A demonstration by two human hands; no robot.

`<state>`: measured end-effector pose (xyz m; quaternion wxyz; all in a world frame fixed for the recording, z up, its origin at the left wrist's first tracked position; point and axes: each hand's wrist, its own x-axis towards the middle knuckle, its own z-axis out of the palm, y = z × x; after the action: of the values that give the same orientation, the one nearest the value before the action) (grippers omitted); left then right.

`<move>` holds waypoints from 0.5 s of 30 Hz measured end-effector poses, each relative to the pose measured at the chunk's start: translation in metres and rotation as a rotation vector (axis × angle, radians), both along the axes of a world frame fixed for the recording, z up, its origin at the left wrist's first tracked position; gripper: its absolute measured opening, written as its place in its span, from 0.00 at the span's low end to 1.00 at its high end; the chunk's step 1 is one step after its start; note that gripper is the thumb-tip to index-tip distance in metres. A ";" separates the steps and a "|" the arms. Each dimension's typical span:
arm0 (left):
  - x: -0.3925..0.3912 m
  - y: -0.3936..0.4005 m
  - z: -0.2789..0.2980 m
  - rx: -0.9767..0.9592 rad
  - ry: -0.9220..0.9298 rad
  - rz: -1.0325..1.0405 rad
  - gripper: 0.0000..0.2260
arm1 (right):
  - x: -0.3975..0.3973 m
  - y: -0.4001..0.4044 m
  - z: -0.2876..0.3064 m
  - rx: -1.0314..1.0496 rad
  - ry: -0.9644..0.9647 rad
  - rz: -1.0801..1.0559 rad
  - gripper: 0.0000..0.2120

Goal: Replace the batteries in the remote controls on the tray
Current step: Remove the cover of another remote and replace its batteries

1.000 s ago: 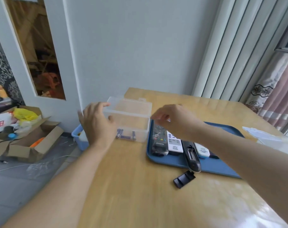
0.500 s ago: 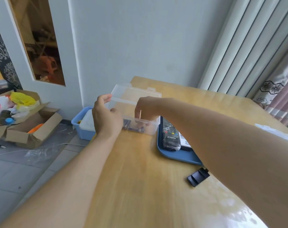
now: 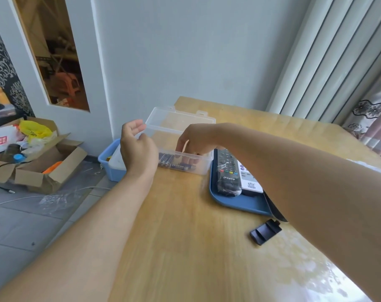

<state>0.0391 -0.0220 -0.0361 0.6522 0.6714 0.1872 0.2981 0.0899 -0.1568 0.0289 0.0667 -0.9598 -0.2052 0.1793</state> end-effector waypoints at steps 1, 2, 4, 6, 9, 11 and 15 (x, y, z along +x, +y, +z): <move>0.000 0.000 0.000 0.006 -0.005 0.005 0.17 | 0.000 -0.001 0.001 0.004 0.006 0.010 0.17; 0.000 -0.002 0.000 0.019 -0.012 0.004 0.15 | 0.000 -0.002 0.001 0.004 0.013 0.016 0.17; 0.000 -0.003 -0.001 0.039 -0.022 0.007 0.12 | -0.002 -0.002 0.002 -0.009 0.025 0.033 0.17; 0.000 -0.003 -0.001 0.040 -0.021 0.011 0.12 | -0.003 -0.001 0.003 -0.054 0.017 0.064 0.19; 0.001 -0.003 -0.001 0.039 -0.014 0.006 0.11 | -0.004 0.003 0.003 -0.107 0.027 0.096 0.21; 0.000 -0.003 -0.002 0.039 -0.013 0.000 0.11 | -0.005 0.003 0.004 -0.124 0.037 0.107 0.22; 0.001 -0.003 -0.003 0.035 -0.009 -0.005 0.10 | -0.002 0.002 0.004 -0.091 0.084 0.101 0.14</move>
<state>0.0405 -0.0248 -0.0392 0.6420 0.6818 0.1772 0.3026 0.0883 -0.1545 0.0329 0.0224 -0.9419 -0.2420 0.2318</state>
